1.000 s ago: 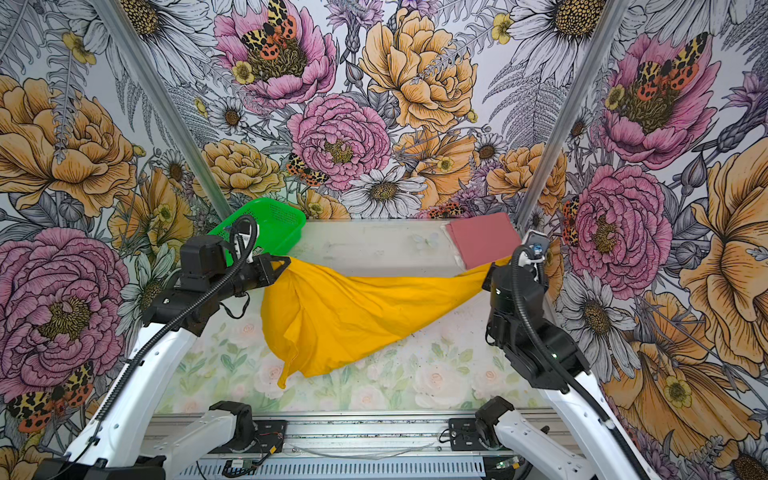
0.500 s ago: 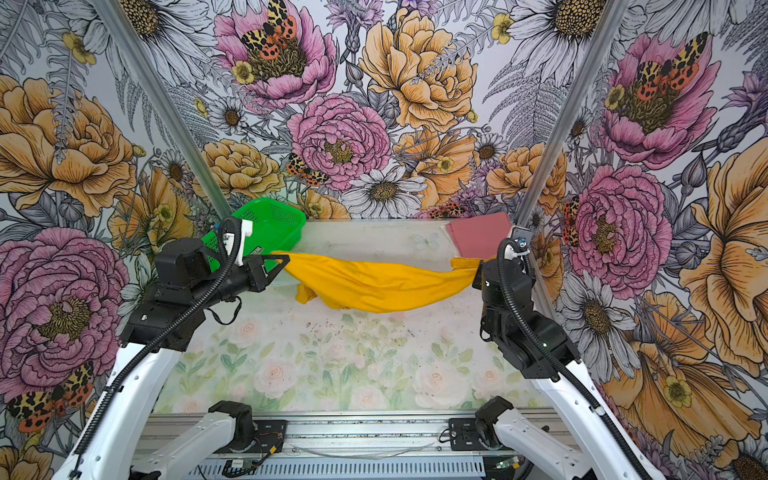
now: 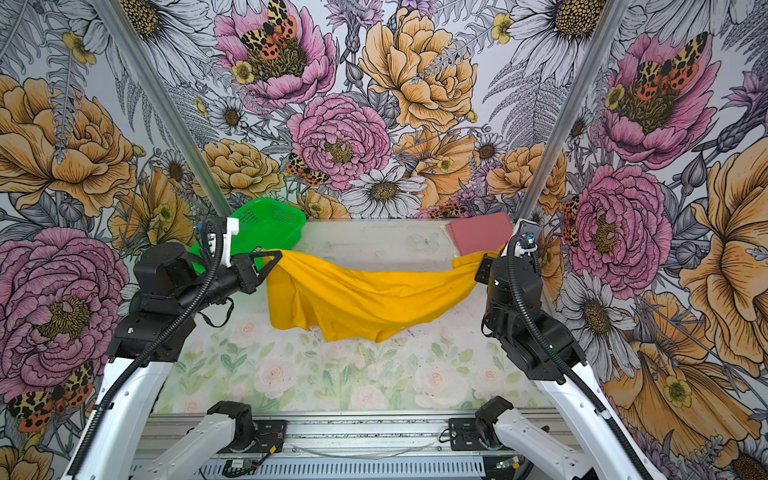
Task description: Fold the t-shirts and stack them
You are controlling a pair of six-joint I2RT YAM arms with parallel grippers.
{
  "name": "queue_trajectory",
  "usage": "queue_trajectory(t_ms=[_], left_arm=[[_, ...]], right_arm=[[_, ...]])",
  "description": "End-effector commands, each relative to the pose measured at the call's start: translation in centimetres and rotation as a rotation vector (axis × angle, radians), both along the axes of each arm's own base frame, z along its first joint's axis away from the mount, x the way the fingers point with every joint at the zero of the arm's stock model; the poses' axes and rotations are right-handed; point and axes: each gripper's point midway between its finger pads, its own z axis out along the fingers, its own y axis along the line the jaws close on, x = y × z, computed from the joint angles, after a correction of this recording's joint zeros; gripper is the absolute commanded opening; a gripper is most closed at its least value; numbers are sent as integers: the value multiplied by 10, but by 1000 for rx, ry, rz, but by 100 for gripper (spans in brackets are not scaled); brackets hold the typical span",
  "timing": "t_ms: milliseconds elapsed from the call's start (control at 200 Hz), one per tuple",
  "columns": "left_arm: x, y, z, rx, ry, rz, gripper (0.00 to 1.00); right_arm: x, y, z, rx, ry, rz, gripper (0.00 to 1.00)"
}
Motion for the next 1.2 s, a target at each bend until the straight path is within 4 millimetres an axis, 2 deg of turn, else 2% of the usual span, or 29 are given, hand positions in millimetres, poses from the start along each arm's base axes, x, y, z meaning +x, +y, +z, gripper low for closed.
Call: queue_trajectory(t_ms=[0,80,155,250,300,365,415,460,500,565,590,600,630,650,660,665,710,786,841,896,971,1051,1106,1191], left_arm=[[13,-4,-13,-24,22,-14,0],[36,3,-25,-42,44,59,0],[63,10,-26,-64,39,115,0],[93,13,-4,-81,9,137,0],[94,11,22,-102,-37,125,0],[76,8,51,-124,-123,130,0],[52,3,62,-130,-181,137,0],[27,-6,61,-145,-211,117,0],[4,-14,51,-164,-210,91,0],[-48,-41,38,-216,-226,-65,0],[-68,-48,32,-240,-237,-121,10],[-76,-49,31,-249,-244,-135,18],[-93,-43,24,-276,-258,-138,55],[-104,-38,17,-293,-249,-134,89],[-101,-36,10,-287,-224,-107,98],[-103,-33,8,-292,-221,-94,98],[-110,-5,-14,-302,-178,7,99],[-115,36,-47,-293,-136,150,99],[-118,51,-57,-286,-142,189,99],[-116,60,-65,-249,-142,236,99],[-109,62,-72,-172,-134,274,99],[-102,55,-73,-114,-130,283,99],[-99,49,-71,-84,-129,273,99],[-97,39,-69,-54,-130,245,99]], right_arm=[[8,8,7,-5,-23,41,0],[30,23,12,-12,-12,98,0],[64,44,17,0,13,167,0],[112,69,26,18,22,245,0],[134,81,36,27,18,284,0],[145,96,59,44,-22,347,0],[143,104,78,68,-65,392,0],[135,107,94,77,-108,424,0],[124,110,105,78,-142,462,0],[100,112,118,75,-195,518,0],[90,110,120,75,-208,530,0],[86,109,121,75,-214,534,0],[74,105,121,74,-223,536,0],[66,101,121,75,-230,529,0],[62,99,119,74,-229,525,0],[60,98,119,75,-230,524,0],[44,82,111,79,-235,474,0],[28,56,83,66,-192,370,0],[22,41,58,51,-137,305,0],[23,36,31,37,-69,276,0],[31,31,-9,17,43,231,0],[40,21,-41,5,122,162,0],[47,17,-51,6,151,144,0],[62,18,-49,9,169,151,0]])
